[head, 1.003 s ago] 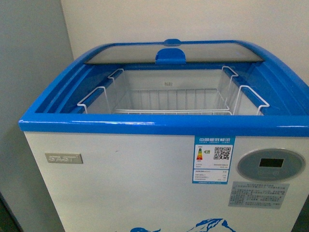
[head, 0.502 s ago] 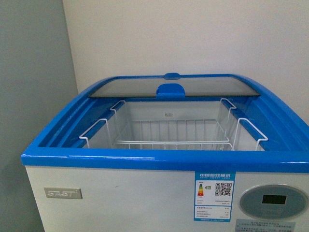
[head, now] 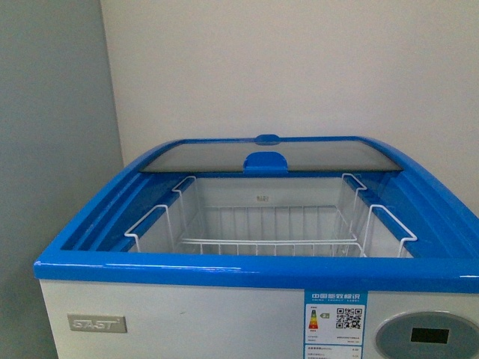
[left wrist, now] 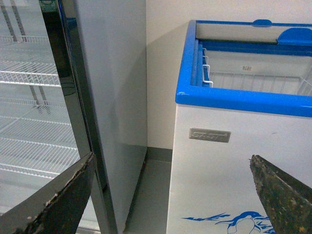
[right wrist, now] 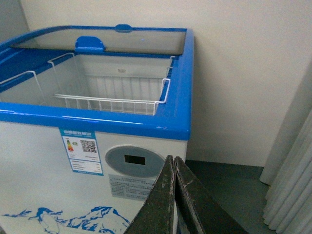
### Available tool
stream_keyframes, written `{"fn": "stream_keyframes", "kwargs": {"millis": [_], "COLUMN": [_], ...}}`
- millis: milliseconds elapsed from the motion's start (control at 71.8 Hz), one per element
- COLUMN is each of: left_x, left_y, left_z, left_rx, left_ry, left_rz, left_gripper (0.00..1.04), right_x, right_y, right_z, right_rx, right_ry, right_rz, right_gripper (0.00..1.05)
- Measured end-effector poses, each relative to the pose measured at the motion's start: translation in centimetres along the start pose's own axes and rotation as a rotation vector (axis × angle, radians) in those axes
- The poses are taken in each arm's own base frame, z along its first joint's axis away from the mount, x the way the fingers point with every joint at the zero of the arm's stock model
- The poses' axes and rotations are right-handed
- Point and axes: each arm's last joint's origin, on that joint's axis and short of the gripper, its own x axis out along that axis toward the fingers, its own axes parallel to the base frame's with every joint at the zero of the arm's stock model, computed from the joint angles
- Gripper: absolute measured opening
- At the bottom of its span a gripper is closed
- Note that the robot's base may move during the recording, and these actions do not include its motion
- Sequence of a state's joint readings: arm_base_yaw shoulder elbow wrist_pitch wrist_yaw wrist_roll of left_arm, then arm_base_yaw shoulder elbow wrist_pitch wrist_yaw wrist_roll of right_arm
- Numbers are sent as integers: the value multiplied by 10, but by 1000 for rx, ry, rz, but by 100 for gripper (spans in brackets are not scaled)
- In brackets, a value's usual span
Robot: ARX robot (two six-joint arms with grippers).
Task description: Put drink in fridge
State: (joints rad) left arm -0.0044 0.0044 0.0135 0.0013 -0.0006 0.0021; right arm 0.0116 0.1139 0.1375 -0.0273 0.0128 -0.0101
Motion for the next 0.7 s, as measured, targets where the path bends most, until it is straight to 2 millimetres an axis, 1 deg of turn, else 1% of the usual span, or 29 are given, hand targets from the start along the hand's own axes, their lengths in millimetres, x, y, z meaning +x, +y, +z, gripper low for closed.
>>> {"fn": "stream_keyframes", "kwargs": {"millis": [209, 627, 697], "left_x": [0, 0, 0], "left_y": [0, 0, 0], "left_z": [0, 0, 0], "left_rx": [0, 0, 0], "left_ry": [0, 0, 0], "left_rz": [-1, -1, 0], "left_gripper": [97, 97, 97], "right_x": [0, -1, -2], "right_y": [0, 0, 0], "right_z": [-14, -26, -25], "right_rx": [0, 0, 0], "right_ry": [5, -12, -26], "right_rz": [3, 3, 1], "right_gripper": [3, 3, 3]}}
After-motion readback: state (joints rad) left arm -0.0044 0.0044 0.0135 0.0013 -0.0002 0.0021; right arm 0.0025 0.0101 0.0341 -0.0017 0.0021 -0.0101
